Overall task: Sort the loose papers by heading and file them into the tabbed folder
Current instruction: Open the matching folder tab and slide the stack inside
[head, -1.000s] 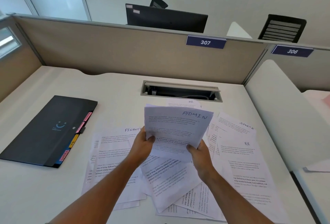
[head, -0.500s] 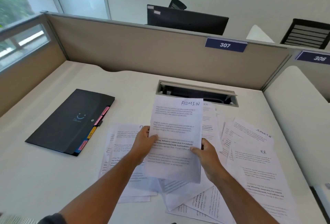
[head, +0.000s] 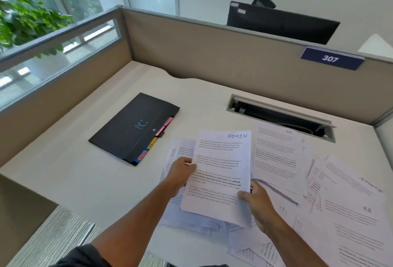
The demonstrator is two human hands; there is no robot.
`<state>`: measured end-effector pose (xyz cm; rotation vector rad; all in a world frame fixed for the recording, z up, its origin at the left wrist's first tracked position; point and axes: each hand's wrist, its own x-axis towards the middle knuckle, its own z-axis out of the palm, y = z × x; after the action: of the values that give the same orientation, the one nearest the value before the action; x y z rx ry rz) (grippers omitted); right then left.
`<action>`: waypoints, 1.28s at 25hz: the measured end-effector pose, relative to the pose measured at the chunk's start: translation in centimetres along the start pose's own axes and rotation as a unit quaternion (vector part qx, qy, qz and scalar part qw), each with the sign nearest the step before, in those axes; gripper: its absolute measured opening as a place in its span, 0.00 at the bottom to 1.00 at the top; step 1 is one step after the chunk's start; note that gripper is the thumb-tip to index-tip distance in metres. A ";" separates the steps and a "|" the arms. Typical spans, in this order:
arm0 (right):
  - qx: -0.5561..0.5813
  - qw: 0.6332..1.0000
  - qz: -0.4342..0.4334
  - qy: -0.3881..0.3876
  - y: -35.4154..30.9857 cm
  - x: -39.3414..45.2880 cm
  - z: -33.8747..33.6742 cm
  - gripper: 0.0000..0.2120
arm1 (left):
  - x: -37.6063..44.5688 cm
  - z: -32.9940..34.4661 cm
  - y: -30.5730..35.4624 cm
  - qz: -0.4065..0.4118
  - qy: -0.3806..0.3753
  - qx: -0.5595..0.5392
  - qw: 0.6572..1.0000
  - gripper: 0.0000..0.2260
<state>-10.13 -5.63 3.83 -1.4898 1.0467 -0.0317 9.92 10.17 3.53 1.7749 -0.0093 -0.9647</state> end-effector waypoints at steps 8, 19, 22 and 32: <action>0.001 0.999 0.019 0.032 0.4 0.6 1.7 0.12 | 2.8 -8.2 -1.9 0.103 0.191 0.218 0.951 0.07; 0.002 0.998 0.030 0.047 0.7 1.2 3.2 0.11 | 6.7 -14.7 -2.0 0.146 0.293 0.414 0.849 0.24; 0.003 0.998 0.033 0.051 0.7 1.3 3.5 0.11 | 7.6 -16.0 -2.8 0.097 0.278 0.455 0.841 0.32; 0.014 0.998 0.035 0.046 0.2 1.2 4.8 0.11 | 7.7 -16.8 -3.3 0.101 0.261 0.462 0.842 0.24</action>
<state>-6.81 -2.59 1.88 -1.4372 1.1682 -0.0659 23.87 21.55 -1.89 2.8136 -0.3627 -0.2610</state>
